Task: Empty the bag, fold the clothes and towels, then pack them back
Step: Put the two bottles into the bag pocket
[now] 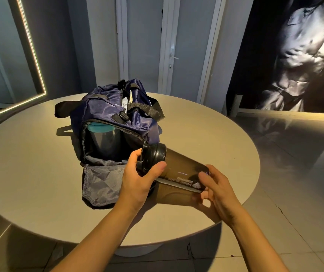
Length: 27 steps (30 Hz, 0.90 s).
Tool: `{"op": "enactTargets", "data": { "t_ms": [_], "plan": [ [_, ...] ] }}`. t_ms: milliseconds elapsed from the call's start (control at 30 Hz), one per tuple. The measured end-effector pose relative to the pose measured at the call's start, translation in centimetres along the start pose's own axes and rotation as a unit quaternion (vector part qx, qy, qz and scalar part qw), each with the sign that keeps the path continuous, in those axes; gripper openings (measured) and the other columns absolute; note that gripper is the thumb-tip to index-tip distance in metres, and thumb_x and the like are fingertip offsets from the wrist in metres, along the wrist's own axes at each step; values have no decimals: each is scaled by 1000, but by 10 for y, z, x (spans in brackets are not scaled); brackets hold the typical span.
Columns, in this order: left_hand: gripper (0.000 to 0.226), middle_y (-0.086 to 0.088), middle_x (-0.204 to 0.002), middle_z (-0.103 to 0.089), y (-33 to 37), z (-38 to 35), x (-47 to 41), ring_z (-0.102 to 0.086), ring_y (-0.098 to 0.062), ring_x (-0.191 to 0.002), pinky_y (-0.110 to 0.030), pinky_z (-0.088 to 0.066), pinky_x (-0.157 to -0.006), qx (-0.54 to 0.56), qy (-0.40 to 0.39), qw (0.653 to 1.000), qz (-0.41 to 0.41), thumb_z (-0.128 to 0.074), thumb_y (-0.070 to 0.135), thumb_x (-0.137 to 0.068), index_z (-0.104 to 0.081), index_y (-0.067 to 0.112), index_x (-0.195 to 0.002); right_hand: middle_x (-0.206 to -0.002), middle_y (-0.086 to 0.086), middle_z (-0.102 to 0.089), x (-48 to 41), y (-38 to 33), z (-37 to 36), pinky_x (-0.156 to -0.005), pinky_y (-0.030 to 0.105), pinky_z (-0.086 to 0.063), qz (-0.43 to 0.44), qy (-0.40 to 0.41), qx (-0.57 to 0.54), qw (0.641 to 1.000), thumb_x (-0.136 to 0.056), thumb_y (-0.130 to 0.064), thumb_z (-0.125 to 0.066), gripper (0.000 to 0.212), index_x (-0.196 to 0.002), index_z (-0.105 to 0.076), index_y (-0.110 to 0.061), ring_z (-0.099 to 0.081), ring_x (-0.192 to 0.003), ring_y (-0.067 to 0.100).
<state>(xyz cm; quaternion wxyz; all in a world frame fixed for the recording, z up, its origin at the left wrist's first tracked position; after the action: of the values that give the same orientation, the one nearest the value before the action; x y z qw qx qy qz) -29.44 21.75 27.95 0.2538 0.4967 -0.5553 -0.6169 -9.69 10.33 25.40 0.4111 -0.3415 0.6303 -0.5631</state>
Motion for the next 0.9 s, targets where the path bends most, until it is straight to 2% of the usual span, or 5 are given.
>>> {"op": "enactTargets", "data": {
  "t_ms": [133,267,433,600,900],
  "plan": [
    [66,0,-107,-73,0,0,0,-70,-17,-101,-31,-58,-82,-1,-4,1000,-1,-76,59,-65,-61,29,-121,-98,12,-71,1,0,-3,-60,36,-52,-9,12,23,1000,-68,-83,-65,84,-103,-66,-7,-65,-76,22],
    [63,1,-105,-73,1,0,0,-71,-17,-100,-31,-58,-82,6,4,1000,-2,-76,59,-65,-61,29,-118,-123,14,-64,0,0,0,-67,36,-57,-4,-7,-3,1000,-76,-58,-73,64,-126,-61,-19,-68,-101,27],
    [65,2,-103,-74,1,0,-1,-71,-16,-99,-28,-58,-81,13,-1,1000,3,-74,60,-65,-62,25,-119,-104,7,-70,1,-1,0,-67,27,-52,9,19,50,999,-71,-69,-64,71,-111,-66,-11,-65,-94,21],
    [63,6,-103,-74,1,-1,0,-71,-13,-99,-27,-58,-81,0,-4,1000,-4,-74,61,-66,-61,29,-119,-111,-1,-71,3,-4,-4,-76,26,-56,26,-2,60,998,-74,-65,-64,68,-122,-62,-16,-67,-104,19],
    [59,7,-106,-72,-1,-2,4,-69,-12,-102,-31,-59,-84,-19,-38,999,-11,-72,61,-69,-60,32,-119,-105,16,-70,3,-1,-2,-81,31,-53,2,-3,42,999,-61,-83,-71,93,-110,-68,-4,-67,-99,23]
  ]
}}
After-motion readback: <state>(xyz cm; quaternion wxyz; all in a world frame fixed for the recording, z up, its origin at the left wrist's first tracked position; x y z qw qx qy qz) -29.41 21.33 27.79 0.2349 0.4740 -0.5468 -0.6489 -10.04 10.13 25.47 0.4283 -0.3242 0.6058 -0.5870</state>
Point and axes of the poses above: each hand's wrist, its own x-axis away from the middle knuckle, its own z-axis out of the back of the hand, y = z × x, the point moved 5 cm from there along -x, towards the middle knuckle
